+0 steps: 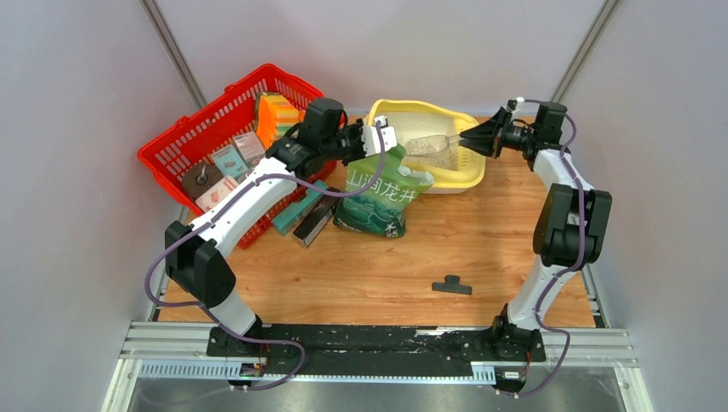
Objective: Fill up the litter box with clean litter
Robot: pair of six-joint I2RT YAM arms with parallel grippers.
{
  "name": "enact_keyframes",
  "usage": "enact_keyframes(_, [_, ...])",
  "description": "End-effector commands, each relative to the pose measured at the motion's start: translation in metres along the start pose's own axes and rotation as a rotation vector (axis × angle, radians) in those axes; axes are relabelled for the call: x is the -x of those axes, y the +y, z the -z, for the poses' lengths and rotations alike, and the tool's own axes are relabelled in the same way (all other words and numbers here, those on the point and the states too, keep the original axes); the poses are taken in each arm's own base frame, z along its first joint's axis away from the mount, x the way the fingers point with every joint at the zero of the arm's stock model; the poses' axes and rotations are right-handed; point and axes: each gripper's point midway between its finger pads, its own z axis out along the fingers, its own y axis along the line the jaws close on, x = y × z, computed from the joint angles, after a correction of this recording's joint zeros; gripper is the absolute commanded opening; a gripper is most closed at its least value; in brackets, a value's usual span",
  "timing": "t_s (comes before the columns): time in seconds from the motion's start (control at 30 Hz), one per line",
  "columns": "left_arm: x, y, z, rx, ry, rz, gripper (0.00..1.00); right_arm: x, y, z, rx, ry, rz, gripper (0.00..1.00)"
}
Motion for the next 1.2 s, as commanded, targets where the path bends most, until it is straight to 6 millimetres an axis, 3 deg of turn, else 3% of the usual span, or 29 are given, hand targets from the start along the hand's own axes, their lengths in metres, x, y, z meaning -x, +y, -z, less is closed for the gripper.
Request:
enact_keyframes(0.0, [0.047, 0.06, 0.014, 0.191, -0.116, -0.048, 0.0, 0.027, 0.027, 0.004, 0.045, -0.024, 0.089, 0.0])
enact_keyframes(0.03, [0.045, 0.063, 0.011, 0.198, -0.107, -0.04, 0.0, 0.037, 0.013, 0.001, 0.038, -0.034, 0.066, 0.0])
enact_keyframes(0.1, [0.044, 0.065, 0.009, 0.2, -0.1, -0.027, 0.0, 0.051, 0.013, -0.002, 0.042, -0.044, 0.096, 0.0])
enact_keyframes(0.13, [0.042, 0.066, 0.007, 0.2, -0.093, -0.019, 0.0, 0.061, -0.002, -0.006, 0.033, -0.049, 0.075, 0.0])
enact_keyframes(0.17, [0.042, 0.066, 0.007, 0.201, -0.095, -0.009, 0.0, 0.069, 0.001, -0.007, 0.033, -0.058, 0.1, 0.0])
enact_keyframes(0.33, [0.044, 0.065, 0.009, 0.195, -0.096, 0.014, 0.0, 0.1, -0.024, -0.014, -0.025, -0.107, 0.178, 0.0])
enact_keyframes(0.53, [0.044, 0.054, 0.018, 0.169, -0.099, 0.045, 0.0, 0.123, -0.029, -0.014, -0.128, -0.192, 0.294, 0.0])
enact_keyframes(0.87, [0.046, 0.026, 0.045, 0.131, -0.119, 0.077, 0.0, 0.112, -0.035, -0.019, -0.304, -0.206, 0.417, 0.0])
enact_keyframes(1.0, [0.045, 0.009, 0.06, 0.121, -0.125, 0.072, 0.0, 0.116, -0.027, -0.043, -0.3, -0.206, 0.445, 0.0])
enact_keyframes(1.03, [0.044, 0.004, 0.062, 0.111, -0.124, 0.074, 0.0, 0.115, -0.033, -0.055, -0.299, -0.192, 0.443, 0.0])
enact_keyframes(1.07, [0.044, -0.001, 0.064, 0.099, -0.123, 0.08, 0.0, 0.118, -0.024, -0.06, -0.291, -0.198, 0.476, 0.0])
enact_keyframes(1.17, [0.045, -0.013, 0.071, 0.067, -0.128, 0.097, 0.0, 0.122, -0.024, -0.072, -0.321, -0.22, 0.518, 0.0])
